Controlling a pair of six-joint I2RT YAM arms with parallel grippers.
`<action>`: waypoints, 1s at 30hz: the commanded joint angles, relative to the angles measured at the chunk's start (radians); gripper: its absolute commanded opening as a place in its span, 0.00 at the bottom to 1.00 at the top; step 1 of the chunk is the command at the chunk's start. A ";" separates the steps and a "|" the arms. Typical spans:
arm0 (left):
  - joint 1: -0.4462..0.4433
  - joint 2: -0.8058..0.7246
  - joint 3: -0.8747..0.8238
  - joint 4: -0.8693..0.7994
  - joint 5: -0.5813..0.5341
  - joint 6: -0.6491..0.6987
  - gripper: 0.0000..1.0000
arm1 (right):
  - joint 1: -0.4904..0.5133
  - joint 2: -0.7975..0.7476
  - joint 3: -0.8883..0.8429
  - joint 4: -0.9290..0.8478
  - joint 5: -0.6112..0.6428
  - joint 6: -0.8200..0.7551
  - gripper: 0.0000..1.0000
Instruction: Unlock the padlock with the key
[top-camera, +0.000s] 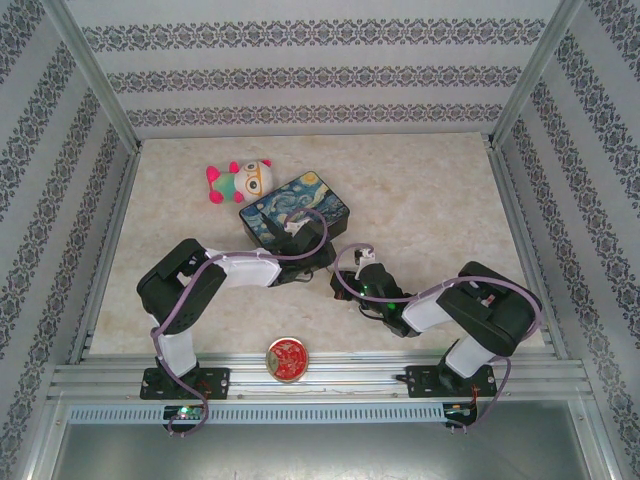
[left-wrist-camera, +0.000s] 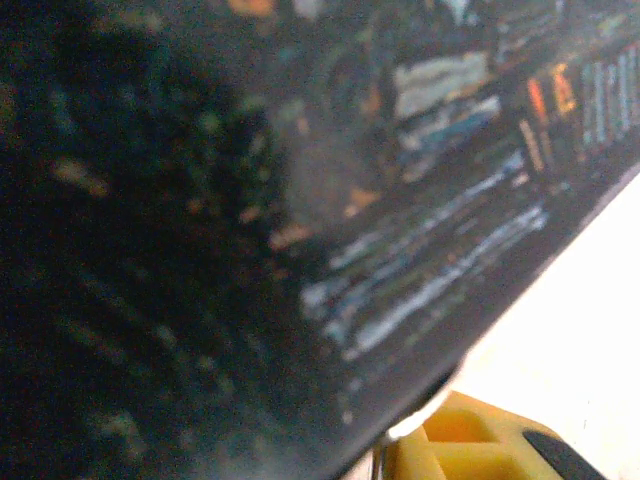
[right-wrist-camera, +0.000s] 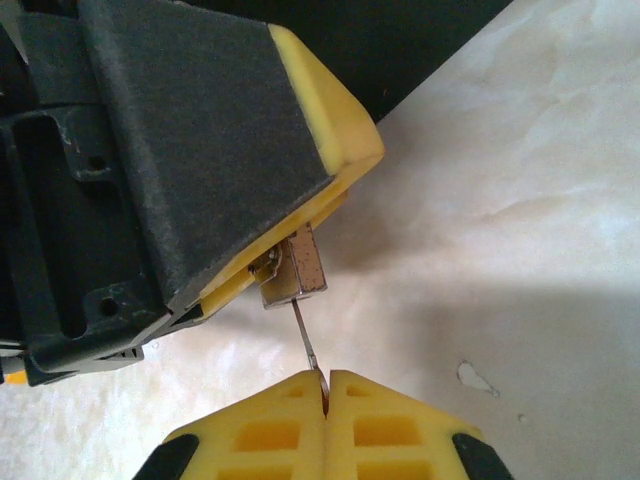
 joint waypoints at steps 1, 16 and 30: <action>0.005 0.027 -0.015 0.071 0.077 -0.051 0.14 | 0.010 0.016 0.008 0.104 0.044 0.020 0.00; 0.005 0.032 -0.030 0.100 0.096 -0.083 0.13 | 0.010 0.034 0.000 0.139 0.092 0.064 0.00; 0.005 0.035 -0.037 0.108 0.115 -0.084 0.13 | 0.009 0.130 -0.036 0.333 0.110 0.139 0.00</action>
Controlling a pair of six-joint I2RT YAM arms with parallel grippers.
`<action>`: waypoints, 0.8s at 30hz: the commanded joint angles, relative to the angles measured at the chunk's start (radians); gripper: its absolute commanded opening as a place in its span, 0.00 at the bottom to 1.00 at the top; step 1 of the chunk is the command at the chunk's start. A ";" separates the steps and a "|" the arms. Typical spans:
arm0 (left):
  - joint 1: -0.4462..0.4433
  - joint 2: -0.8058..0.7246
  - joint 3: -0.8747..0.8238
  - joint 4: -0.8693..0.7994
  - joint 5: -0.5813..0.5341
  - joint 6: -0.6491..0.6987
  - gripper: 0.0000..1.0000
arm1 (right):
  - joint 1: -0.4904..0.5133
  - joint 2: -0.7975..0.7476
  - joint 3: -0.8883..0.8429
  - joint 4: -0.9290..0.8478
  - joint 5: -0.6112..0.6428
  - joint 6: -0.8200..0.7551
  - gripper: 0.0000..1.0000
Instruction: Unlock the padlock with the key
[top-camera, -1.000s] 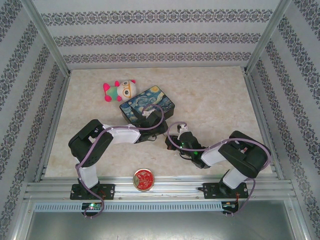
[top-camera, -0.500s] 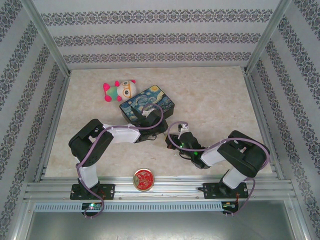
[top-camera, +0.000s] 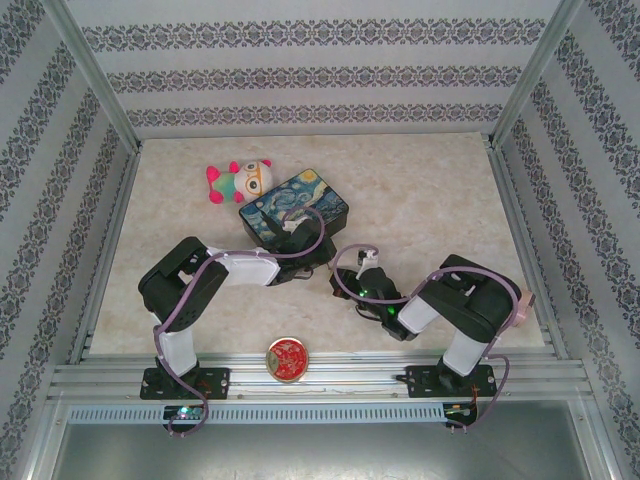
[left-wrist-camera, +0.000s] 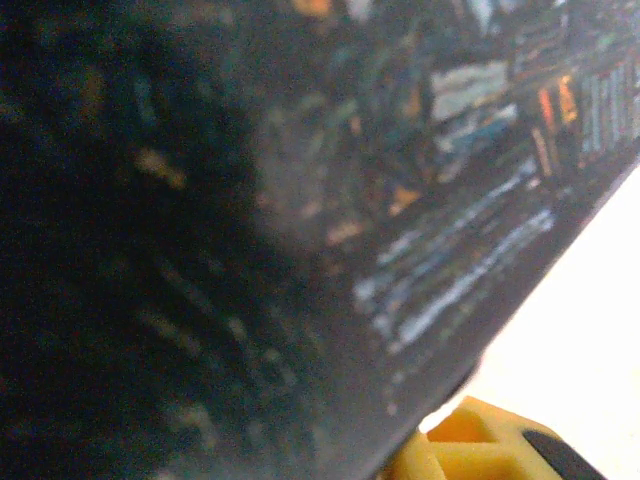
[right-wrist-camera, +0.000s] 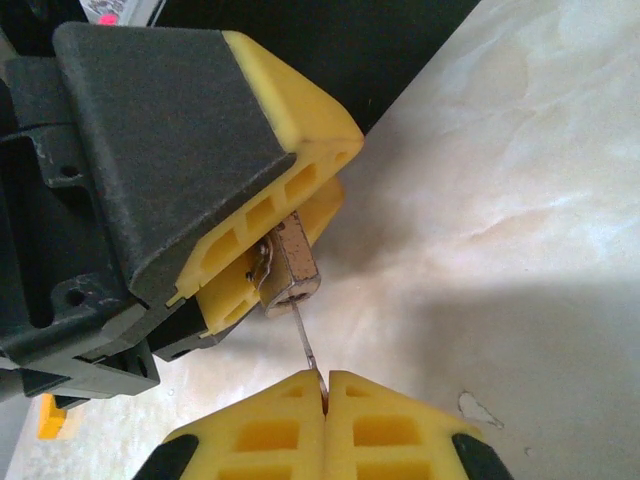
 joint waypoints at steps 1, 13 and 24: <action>-0.013 0.020 -0.022 0.029 0.091 -0.042 0.13 | -0.001 0.011 -0.011 0.119 0.047 0.029 0.00; -0.012 0.017 -0.024 0.024 0.091 -0.044 0.13 | -0.024 -0.002 -0.013 0.127 0.028 0.025 0.00; -0.011 0.013 -0.017 0.010 0.097 -0.036 0.13 | -0.040 0.008 0.007 0.124 -0.014 0.027 0.00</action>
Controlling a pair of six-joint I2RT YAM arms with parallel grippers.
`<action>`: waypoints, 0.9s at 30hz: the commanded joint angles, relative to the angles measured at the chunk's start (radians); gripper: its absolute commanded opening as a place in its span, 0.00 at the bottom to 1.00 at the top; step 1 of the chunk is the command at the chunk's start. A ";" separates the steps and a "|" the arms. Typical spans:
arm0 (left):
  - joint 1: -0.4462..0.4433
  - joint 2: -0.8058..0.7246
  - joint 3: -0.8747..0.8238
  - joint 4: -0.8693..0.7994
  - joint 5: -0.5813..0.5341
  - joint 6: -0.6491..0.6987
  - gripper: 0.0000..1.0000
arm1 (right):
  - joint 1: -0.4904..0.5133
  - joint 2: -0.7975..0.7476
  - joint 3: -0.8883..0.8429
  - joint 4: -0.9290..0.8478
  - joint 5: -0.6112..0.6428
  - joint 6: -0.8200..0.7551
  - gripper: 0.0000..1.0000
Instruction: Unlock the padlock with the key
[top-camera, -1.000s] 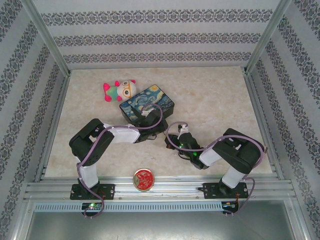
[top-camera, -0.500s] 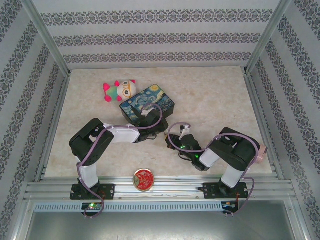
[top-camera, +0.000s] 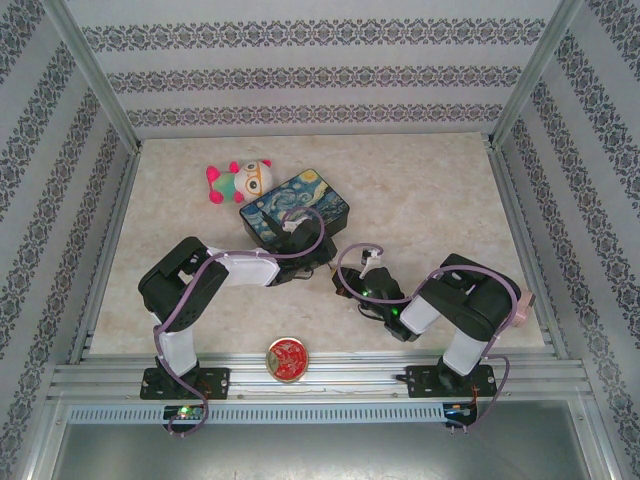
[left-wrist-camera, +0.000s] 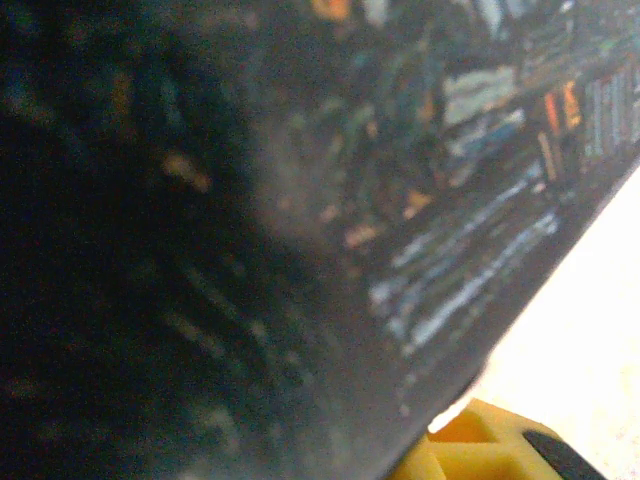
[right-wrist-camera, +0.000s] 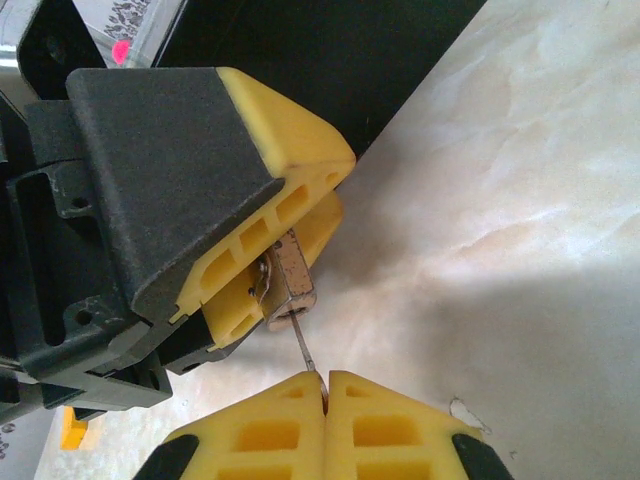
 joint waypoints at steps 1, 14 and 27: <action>-0.011 0.013 -0.012 -0.001 0.090 -0.027 0.13 | -0.016 0.006 0.029 0.077 0.000 0.004 0.00; -0.011 0.017 -0.009 0.002 0.100 -0.028 0.13 | -0.027 0.018 0.048 0.097 -0.036 0.003 0.00; -0.012 0.018 -0.029 0.039 0.105 -0.053 0.12 | -0.040 0.032 0.065 0.140 -0.065 -0.020 0.00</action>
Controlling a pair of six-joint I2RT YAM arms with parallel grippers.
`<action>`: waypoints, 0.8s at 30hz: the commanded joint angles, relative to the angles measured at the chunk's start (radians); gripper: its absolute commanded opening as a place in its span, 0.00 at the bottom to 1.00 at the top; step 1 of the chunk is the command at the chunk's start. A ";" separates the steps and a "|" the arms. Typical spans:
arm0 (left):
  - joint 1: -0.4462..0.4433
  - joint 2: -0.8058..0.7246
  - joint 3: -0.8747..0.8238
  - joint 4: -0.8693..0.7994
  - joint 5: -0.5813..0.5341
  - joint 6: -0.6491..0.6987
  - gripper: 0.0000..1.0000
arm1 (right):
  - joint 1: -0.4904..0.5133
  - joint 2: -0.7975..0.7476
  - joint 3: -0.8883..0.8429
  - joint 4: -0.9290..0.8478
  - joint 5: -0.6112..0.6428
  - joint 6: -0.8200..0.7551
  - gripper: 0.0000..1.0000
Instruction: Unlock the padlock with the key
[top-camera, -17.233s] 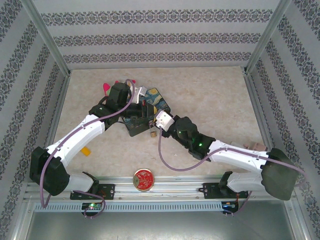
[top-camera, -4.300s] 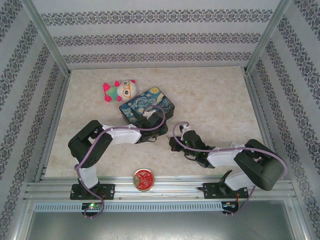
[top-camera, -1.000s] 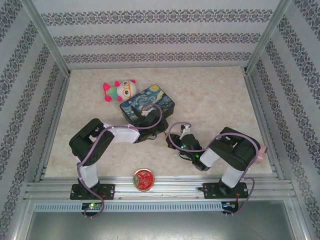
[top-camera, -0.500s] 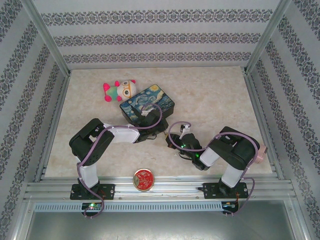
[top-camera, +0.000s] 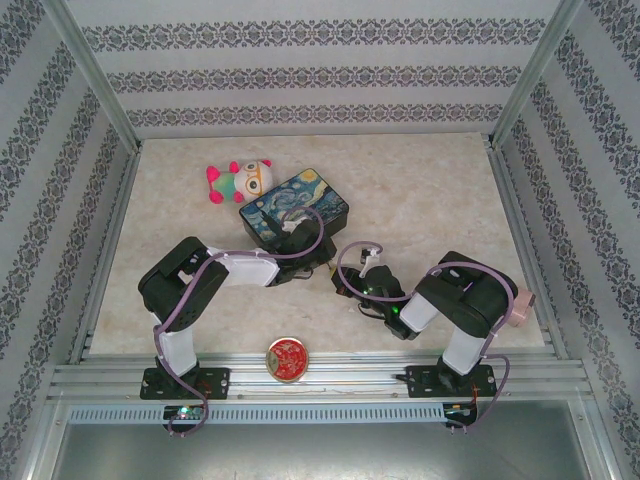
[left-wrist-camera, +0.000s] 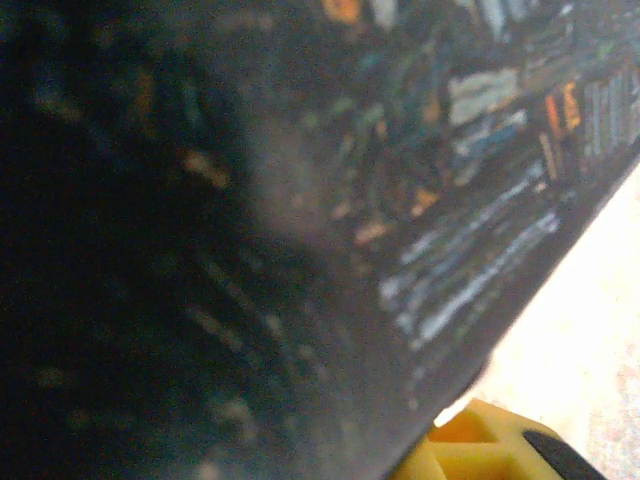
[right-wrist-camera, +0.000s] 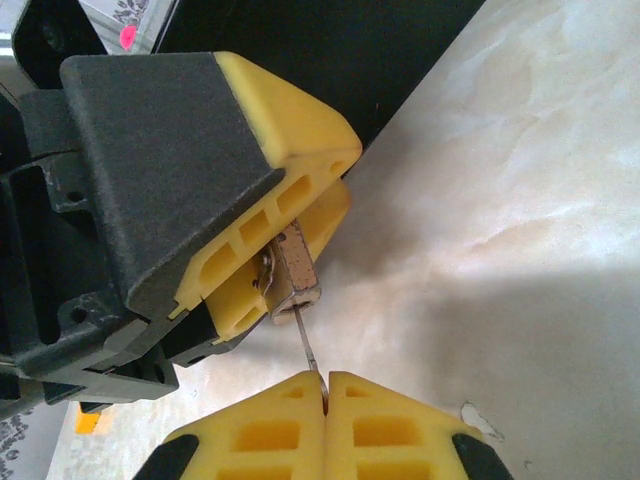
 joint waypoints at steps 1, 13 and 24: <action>-0.013 0.020 -0.020 0.021 0.110 -0.052 0.12 | -0.013 0.009 0.064 0.114 -0.002 -0.021 0.00; -0.013 0.011 -0.032 0.022 0.113 -0.055 0.12 | -0.030 0.009 0.060 0.117 0.019 -0.017 0.00; -0.011 -0.010 -0.045 0.030 0.074 -0.073 0.13 | -0.018 0.015 -0.005 0.123 0.024 -0.009 0.00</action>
